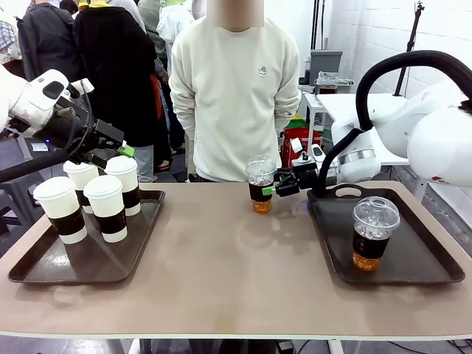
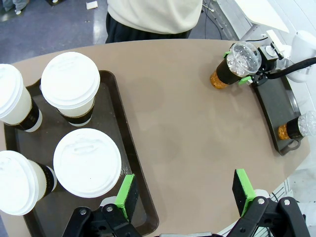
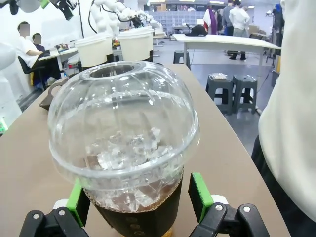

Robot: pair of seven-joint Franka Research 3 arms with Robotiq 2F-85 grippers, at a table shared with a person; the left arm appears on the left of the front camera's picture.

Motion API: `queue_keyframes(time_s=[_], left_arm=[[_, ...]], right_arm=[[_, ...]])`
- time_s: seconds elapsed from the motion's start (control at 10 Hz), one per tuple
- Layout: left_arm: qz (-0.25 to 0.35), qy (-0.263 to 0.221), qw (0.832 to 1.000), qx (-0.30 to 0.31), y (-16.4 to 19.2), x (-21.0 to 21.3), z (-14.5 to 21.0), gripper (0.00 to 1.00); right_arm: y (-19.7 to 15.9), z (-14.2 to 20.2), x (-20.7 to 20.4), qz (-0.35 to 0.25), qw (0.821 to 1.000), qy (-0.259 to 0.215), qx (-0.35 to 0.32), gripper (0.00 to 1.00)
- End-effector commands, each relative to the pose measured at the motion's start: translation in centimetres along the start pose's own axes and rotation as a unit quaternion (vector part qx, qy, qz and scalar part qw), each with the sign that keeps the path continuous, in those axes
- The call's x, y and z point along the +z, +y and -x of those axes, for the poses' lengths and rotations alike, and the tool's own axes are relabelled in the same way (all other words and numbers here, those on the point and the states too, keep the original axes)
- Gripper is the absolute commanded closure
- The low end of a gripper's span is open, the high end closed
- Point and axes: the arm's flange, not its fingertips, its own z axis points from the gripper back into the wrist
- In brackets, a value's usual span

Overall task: Distribute the coffee onto the tray.
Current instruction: Pick up another iced Americano from the middle of the table and place it on the right Handle tray.

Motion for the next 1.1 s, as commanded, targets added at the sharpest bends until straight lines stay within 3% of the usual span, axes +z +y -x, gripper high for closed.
queue_keyframes(time_s=[0.0, 0.2, 0.3, 0.4, 0.8, 1.0], left_arm=[[0.009, 0.001, 1.000, 0.003, 0.1, 0.0, 0.0, 0.00], [0.009, 0.001, 1.000, 0.003, 0.1, 0.0, 0.0, 0.00], [0.009, 0.001, 1.000, 0.003, 0.1, 0.0, 0.0, 0.00], [0.009, 0.001, 1.000, 0.003, 0.1, 0.0, 0.0, 0.00], [0.009, 0.001, 1.000, 0.003, 0.1, 0.0, 0.0, 0.00], [0.009, 0.001, 1.000, 0.003, 0.1, 0.0, 0.0, 0.00]], right_arm=[[-1.1, -0.3, -0.8, -0.016, 1.000, -0.003, -0.014, 0.00], [-1.0, -0.3, -0.9, -0.033, 0.999, -0.006, -0.025, 0.00], [-0.7, -0.4, -0.9, -0.040, 0.999, 0.004, -0.034, 0.11], [-0.8, -0.3, -0.8, -0.041, 0.999, -0.001, -0.032, 0.29], [-0.6, -0.5, -0.5, -0.042, 0.999, -0.003, -0.034, 0.29], [-0.2, -2.6, 0.8, -0.042, 0.999, -0.019, -0.023, 0.29]])
